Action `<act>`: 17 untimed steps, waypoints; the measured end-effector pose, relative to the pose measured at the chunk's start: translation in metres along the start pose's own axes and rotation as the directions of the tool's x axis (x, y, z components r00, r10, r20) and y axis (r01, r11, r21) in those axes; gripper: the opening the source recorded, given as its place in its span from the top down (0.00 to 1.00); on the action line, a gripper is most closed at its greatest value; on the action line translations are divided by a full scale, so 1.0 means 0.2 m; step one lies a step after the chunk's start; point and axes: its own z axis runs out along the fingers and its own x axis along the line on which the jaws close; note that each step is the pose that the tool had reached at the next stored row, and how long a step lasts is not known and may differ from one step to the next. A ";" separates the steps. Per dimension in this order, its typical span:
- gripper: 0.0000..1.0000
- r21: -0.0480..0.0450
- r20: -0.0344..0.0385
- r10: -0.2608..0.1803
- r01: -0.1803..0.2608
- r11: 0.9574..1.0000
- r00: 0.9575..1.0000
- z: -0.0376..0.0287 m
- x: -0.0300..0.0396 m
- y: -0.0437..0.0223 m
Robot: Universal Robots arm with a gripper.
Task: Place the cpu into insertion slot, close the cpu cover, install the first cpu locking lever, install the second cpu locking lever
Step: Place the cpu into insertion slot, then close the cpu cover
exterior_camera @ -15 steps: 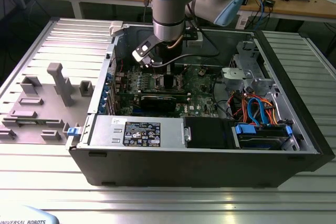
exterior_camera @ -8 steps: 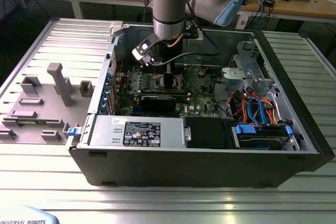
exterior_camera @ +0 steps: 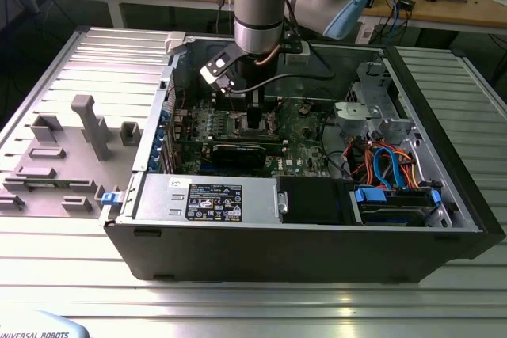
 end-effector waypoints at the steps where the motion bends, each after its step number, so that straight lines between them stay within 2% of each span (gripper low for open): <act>1: 0.60 0.005 0.000 0.000 0.000 1.000 1.000 -0.004 0.000 0.004; 2: 0.66 0.010 0.001 0.000 0.000 1.000 1.000 -0.005 0.000 0.009; 3: 0.66 0.011 0.002 0.000 0.000 1.000 1.000 -0.005 0.000 0.010; 5: 0.78 0.011 0.002 0.000 0.000 1.000 1.000 -0.006 0.000 0.011; 6: 0.78 0.011 0.002 0.000 0.000 1.000 1.000 -0.005 0.000 0.011; 8: 0.89 0.011 0.002 0.000 0.000 1.000 1.000 -0.005 0.000 0.011; 17: 0.89 0.011 0.003 0.000 0.000 1.000 1.000 -0.005 0.000 0.011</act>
